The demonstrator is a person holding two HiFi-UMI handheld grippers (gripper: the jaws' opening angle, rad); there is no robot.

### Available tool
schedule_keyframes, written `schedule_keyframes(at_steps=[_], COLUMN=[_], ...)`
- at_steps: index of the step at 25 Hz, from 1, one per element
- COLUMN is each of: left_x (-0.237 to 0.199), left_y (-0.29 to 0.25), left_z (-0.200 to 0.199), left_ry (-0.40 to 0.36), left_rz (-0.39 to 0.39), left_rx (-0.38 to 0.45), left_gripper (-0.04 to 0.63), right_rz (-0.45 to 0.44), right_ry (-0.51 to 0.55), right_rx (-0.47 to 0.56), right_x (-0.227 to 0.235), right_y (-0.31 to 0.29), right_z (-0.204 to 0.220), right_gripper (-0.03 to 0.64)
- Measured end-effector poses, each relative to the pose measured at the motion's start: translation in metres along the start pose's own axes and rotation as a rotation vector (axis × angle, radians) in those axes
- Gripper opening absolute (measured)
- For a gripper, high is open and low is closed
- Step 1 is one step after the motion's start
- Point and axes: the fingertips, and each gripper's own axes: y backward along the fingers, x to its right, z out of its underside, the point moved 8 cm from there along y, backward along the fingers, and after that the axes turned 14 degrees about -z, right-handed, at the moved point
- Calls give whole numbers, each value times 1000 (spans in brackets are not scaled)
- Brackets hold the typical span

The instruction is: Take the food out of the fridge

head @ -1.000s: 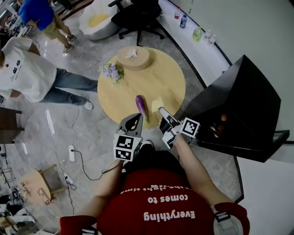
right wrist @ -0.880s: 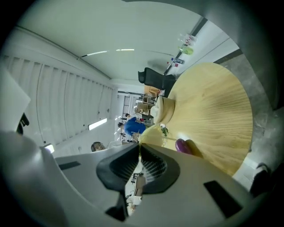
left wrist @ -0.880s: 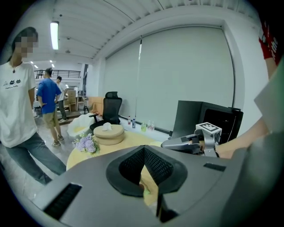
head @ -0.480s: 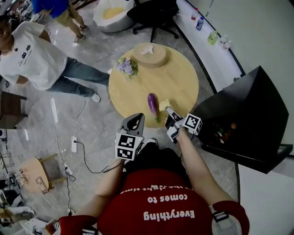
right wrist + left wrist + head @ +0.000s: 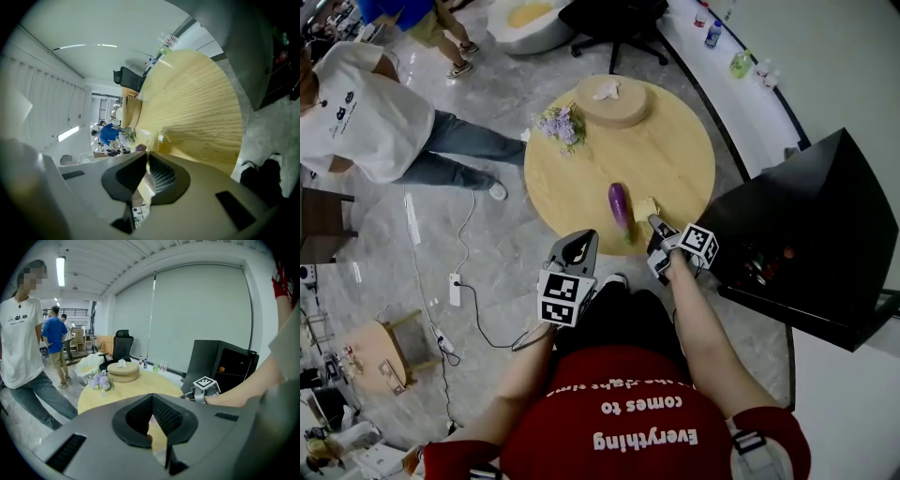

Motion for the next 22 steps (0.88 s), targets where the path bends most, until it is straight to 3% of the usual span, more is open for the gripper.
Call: schedule_keyframes(at_steps=[4, 10, 17, 22], left_x=[0, 4, 5, 4], left_y=[-4, -10, -13, -15], left_z=[2, 1, 0, -1], left_ry=[2, -14, -16, -11], left_rz=[18, 47, 65, 74], left_rx=[-2, -2, 5, 16], left_gripper=[2, 2, 2, 2], right_rz=[113, 259, 296, 477], right_ry=[-13, 99, 135, 253], right_rx=[-25, -160, -245, -318], right_x=[12, 17, 5, 1], right_y=[4, 3, -8, -3], right_z=[2, 11, 13, 16], right_gripper=[25, 29, 163, 166])
